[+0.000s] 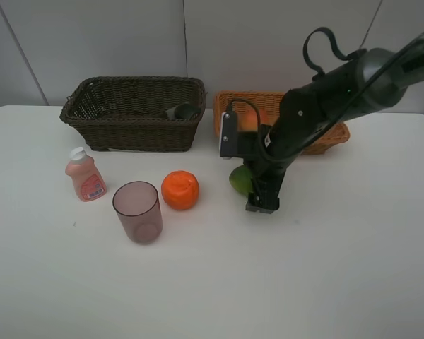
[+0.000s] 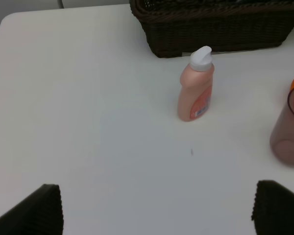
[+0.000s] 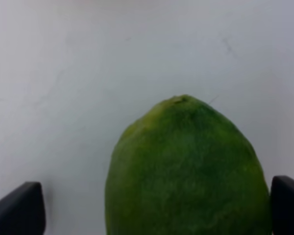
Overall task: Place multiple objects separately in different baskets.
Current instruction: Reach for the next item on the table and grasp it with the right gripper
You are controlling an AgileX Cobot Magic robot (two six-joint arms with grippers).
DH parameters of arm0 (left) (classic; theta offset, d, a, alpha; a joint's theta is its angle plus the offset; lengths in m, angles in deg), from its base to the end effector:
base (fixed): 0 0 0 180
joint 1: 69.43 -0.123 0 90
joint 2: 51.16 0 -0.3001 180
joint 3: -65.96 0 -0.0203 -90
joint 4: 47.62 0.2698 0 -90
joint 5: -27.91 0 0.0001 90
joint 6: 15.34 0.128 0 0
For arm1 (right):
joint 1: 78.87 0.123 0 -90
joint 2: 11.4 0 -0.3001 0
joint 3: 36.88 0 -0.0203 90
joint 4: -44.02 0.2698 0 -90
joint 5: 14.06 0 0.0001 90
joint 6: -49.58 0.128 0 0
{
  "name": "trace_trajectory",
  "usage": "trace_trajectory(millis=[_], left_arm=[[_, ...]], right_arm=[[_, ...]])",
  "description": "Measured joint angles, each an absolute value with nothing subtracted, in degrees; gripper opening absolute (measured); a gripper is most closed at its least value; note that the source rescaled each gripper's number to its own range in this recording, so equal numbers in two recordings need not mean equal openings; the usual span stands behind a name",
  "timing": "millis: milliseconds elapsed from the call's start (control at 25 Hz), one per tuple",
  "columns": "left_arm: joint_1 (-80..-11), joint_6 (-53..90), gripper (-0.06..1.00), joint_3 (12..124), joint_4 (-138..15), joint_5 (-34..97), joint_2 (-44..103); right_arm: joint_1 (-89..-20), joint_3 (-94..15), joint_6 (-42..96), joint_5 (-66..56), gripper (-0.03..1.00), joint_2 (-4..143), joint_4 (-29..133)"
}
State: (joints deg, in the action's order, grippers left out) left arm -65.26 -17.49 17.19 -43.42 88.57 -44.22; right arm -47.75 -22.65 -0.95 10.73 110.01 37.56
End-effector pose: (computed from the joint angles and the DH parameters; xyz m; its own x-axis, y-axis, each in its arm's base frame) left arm 0.0286 0.0061 0.2713 -0.4420 0.0307 -0.8965 0.0148 0.9995 0.0269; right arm 0.3478 0.2029 0.0800 -0.0274 -0.9884 -0.1496 -0.9494 0.0725 -0.3055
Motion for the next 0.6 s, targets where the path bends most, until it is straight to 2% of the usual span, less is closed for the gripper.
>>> trace_trajectory(millis=[240,320,440,520,560,600], left_arm=[[-65.3,-17.5,1.00,17.2,-43.4,88.6,-44.2],[-65.3,-17.5,1.00,17.2,-43.4,88.6,-44.2],[-65.3,-17.5,1.00,17.2,-43.4,88.6,-44.2],[-65.3,-17.5,1.00,17.2,-43.4,88.6,-44.2],[-65.3,-17.5,1.00,17.2,-43.4,88.6,-44.2],[-65.3,-17.5,1.00,17.2,-43.4,88.6,-44.2]], right_arm=[[-47.9,-22.6,-1.0,10.2,0.98,110.4,37.3],[-47.9,-22.6,-1.0,9.9,0.94,110.4,36.7],[-47.9,-22.6,-1.0,9.3,0.72,110.7,36.1],[-47.9,-22.6,-1.0,9.1,0.45,110.9,36.0],[-47.9,-22.6,-1.0,9.0,0.41,111.0,36.0],[-47.9,-22.6,-1.0,9.0,0.41,111.0,35.9]])
